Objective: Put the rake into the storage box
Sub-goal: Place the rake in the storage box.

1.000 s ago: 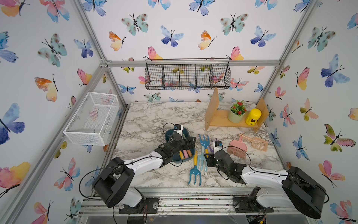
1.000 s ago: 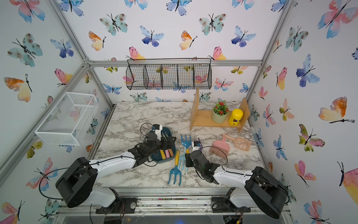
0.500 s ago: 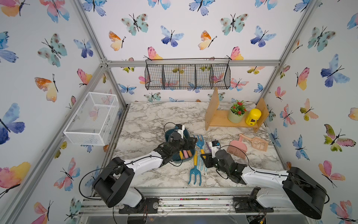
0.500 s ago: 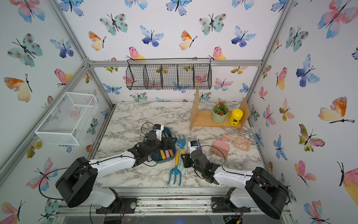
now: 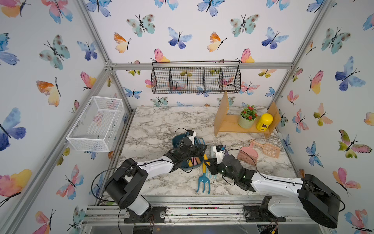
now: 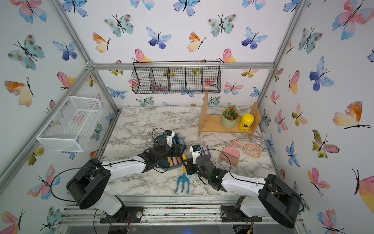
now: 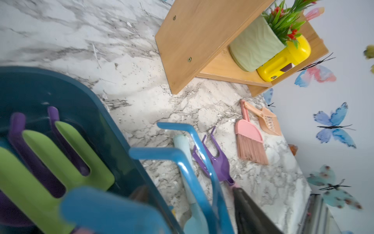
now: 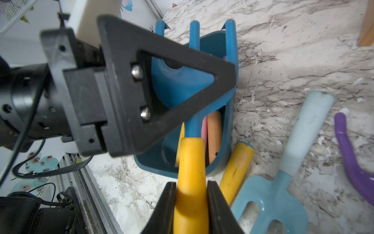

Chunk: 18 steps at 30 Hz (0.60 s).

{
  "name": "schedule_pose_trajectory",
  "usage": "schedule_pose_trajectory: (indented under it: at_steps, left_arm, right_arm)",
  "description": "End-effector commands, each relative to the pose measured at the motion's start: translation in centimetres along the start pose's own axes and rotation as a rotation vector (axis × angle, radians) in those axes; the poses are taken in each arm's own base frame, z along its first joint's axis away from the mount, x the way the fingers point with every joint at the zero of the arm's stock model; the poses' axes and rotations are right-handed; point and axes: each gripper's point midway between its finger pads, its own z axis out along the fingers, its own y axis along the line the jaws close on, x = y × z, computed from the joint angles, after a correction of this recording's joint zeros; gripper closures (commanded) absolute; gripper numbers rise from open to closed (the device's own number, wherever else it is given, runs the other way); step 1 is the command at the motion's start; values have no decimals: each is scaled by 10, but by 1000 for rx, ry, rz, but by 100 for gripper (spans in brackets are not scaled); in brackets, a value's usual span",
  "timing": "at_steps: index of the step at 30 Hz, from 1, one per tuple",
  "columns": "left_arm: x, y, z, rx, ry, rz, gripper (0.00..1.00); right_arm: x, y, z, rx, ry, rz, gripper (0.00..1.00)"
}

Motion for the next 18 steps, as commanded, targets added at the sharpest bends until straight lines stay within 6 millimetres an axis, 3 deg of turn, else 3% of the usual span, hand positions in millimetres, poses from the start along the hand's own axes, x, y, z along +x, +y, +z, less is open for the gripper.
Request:
schedule_pose_trajectory:
  at_steps: [1, 6, 10, 12, 18]
  left_arm:
    - [1, -8, 3, 46, 2, -3, 97]
    - [-1, -6, 0, 32, -8, -14, 100]
    - [-11, -3, -13, 21, -56, -37, 100]
    - [-19, 0, -22, 14, -90, -58, 100]
    - [-46, 25, -60, -37, -238, -119, 100]
  right_arm:
    - [-13, 10, 1, -8, -38, -29, 94]
    - [-15, 7, -1, 23, -43, -34, 92]
    - [-20, 2, -8, 48, -77, -6, 65]
    - [-21, 0, -12, 57, -90, 1, 58]
    - [-21, -9, -19, 89, -111, 5, 56]
